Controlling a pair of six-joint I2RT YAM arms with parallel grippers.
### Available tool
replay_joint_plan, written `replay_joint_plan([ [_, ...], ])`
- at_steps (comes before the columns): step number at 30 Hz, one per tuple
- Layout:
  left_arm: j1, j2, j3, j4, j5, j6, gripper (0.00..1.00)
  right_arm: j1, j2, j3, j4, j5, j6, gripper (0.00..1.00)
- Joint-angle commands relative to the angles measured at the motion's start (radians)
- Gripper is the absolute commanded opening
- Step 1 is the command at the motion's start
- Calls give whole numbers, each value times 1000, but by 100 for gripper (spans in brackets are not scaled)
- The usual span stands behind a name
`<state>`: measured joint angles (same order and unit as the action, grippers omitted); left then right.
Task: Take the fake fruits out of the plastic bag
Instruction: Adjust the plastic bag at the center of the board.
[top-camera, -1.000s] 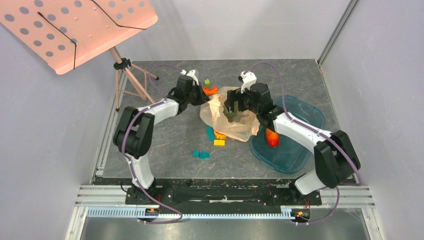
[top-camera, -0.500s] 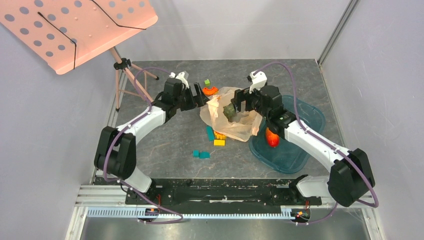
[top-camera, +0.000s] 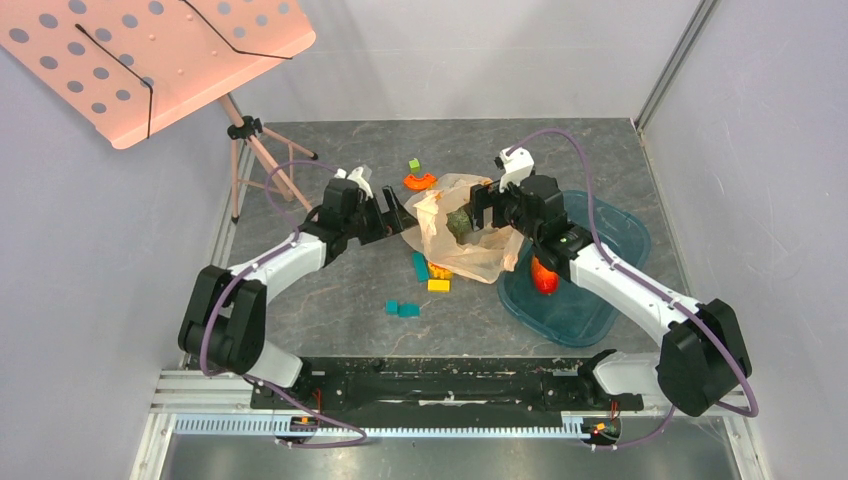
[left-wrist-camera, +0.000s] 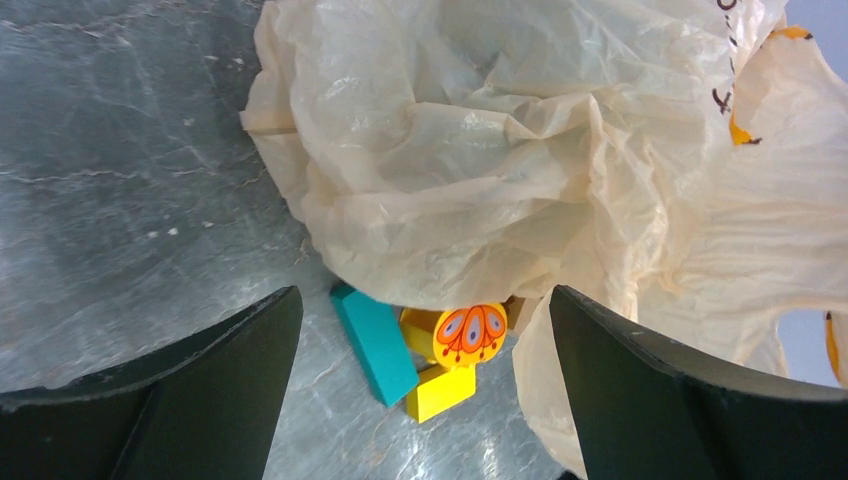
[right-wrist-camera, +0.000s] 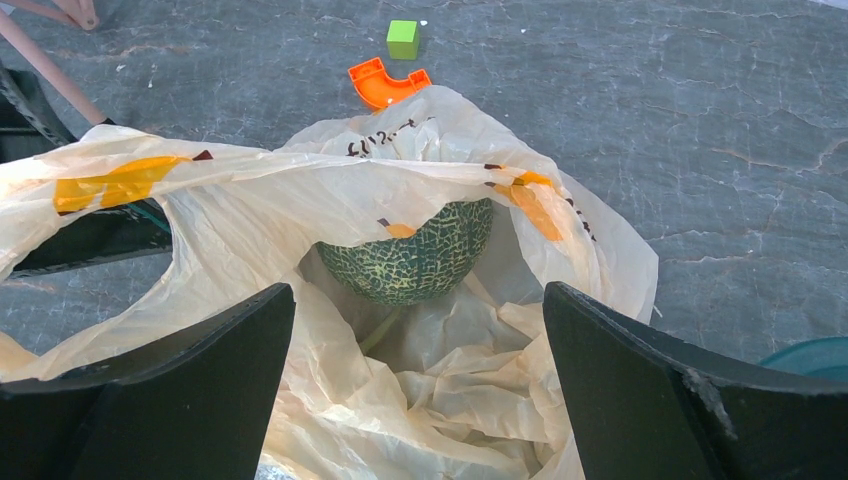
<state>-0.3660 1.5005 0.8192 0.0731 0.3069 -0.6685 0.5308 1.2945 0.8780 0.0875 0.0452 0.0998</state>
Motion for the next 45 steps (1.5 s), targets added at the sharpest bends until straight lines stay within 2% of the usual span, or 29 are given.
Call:
replay_joint_plan([
  [1, 2, 65, -26, 256, 82, -130, 100, 0, -28, -3, 10, -7, -6, 98],
  [6, 3, 148, -2, 389, 81, -177, 99, 0, -21, -8, 11, -26, -4, 98],
  [11, 4, 206, 21, 393, 56, -141, 87, 0, -19, -7, 8, -38, -2, 98],
  [19, 3, 253, 30, 416, 52, -96, 33, 1, -22, -6, 1, -42, -6, 98],
  [23, 3, 255, 43, 417, 61, -86, 2, 0, -31, -11, -6, -41, -13, 98],
  [28, 4, 195, 56, 374, 60, -60, 2, 0, -48, -23, -11, -38, -21, 98],
  [33, 3, 77, 101, 228, 29, 53, 2, 0, -75, -44, -13, -38, -19, 98],
  [37, 3, -13, 110, 195, 10, 111, 2, 1, -104, -81, -9, -42, -14, 98],
  [45, 3, -60, 223, 148, 157, 146, 2, 2, -150, -120, -8, -19, -14, 98],
])
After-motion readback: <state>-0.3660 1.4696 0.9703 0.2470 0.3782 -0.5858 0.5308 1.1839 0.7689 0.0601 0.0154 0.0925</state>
